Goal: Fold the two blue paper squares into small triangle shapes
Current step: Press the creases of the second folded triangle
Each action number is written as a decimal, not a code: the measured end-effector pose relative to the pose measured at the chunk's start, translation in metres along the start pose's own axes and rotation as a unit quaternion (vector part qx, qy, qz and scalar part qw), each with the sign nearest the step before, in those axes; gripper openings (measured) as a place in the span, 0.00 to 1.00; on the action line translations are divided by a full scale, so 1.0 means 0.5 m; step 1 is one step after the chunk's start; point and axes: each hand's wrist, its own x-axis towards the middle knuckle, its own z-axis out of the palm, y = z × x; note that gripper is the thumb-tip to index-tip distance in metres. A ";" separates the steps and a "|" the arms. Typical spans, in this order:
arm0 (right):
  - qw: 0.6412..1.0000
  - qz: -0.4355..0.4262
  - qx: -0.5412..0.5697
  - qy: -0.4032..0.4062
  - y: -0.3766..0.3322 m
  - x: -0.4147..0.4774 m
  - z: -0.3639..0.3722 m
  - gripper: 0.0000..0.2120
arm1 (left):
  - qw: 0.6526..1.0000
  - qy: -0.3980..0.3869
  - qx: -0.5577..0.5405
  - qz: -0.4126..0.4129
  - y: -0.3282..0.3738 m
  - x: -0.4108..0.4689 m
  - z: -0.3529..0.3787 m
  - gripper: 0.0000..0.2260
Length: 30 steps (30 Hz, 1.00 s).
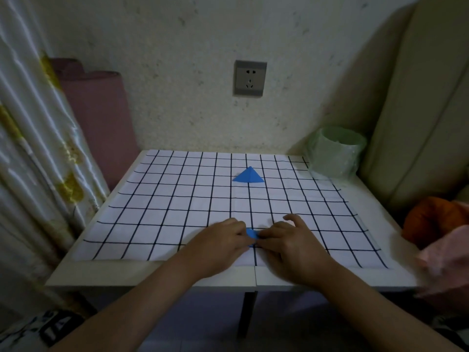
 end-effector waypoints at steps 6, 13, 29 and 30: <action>0.997 0.074 -0.038 0.004 0.011 0.002 -0.004 0.11 | 0.999 0.008 0.026 0.033 0.011 0.008 0.003 0.12; 0.989 0.135 -0.058 -0.023 0.016 -0.001 -0.006 0.14 | 1.000 -0.005 -0.006 0.005 0.005 0.002 0.017 0.13; 0.991 0.088 0.089 -0.036 -0.025 -0.012 -0.008 0.22 | 0.999 0.026 -0.009 -0.039 0.010 -0.039 0.019 0.15; 0.992 0.089 0.087 -0.030 -0.026 -0.010 -0.008 0.21 | 0.999 0.027 -0.008 -0.039 0.009 -0.043 0.018 0.15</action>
